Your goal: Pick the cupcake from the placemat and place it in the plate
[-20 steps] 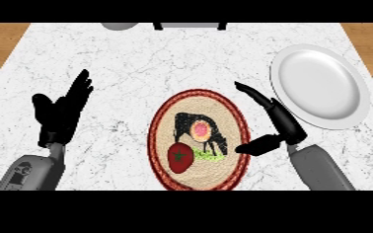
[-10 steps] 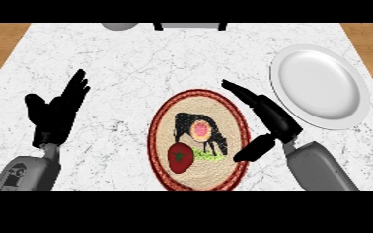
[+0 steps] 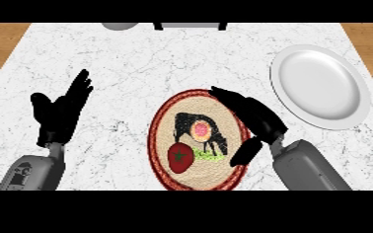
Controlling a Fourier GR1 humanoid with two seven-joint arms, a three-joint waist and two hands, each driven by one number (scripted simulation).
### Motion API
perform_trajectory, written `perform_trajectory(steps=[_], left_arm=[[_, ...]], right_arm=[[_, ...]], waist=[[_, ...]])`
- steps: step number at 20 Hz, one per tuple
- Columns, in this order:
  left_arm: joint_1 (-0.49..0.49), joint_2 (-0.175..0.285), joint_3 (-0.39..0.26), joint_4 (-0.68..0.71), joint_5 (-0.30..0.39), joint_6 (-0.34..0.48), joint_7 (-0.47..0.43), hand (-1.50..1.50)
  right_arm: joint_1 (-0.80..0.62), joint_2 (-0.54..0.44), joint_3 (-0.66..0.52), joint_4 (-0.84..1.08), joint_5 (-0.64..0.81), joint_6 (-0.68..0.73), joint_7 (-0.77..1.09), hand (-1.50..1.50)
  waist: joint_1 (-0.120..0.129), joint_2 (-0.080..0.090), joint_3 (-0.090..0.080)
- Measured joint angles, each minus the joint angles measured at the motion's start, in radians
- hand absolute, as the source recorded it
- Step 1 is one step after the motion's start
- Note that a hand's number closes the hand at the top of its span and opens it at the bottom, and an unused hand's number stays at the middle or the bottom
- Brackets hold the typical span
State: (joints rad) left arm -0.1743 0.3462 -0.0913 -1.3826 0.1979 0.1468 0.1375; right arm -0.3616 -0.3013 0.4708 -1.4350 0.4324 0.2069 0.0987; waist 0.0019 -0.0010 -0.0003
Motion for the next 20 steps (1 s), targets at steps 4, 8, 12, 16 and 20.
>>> perform_trajectory(steps=[4, 8, 12, 16, 20], left_arm=[[-0.014, -0.007, 0.021, 0.023, -0.013, -0.019, -0.009, 0.0], [-0.01, -0.014, 0.04, 0.003, -0.028, -0.032, 0.009, 0.0], [0.007, -0.038, 0.046, -0.016, -0.05, -0.04, 0.011, 0.0], [0.014, -0.051, 0.065, -0.021, -0.065, -0.055, 0.013, 0.0], [-0.013, -0.067, 0.083, -0.004, -0.083, -0.064, 0.031, 0.0]], right_arm=[[-0.031, 0.035, 0.015, 0.032, 0.059, 0.047, 0.046, -1.5], [-0.07, 0.083, 0.001, 0.094, 0.106, 0.094, 0.063, -1.5], [-0.101, 0.126, -0.023, 0.146, 0.147, 0.133, 0.07, -1.5], [-0.114, 0.168, -0.034, 0.222, 0.217, 0.119, 0.048, -1.5], [-0.137, 0.226, -0.049, 0.264, 0.276, 0.111, 0.06, -1.5]], waist=[[0.0, 0.001, 0.0], [0.002, 0.001, 0.0], [0.002, 0.001, 0.0], [0.002, 0.001, 0.0], [0.001, 0.001, 0.0]])
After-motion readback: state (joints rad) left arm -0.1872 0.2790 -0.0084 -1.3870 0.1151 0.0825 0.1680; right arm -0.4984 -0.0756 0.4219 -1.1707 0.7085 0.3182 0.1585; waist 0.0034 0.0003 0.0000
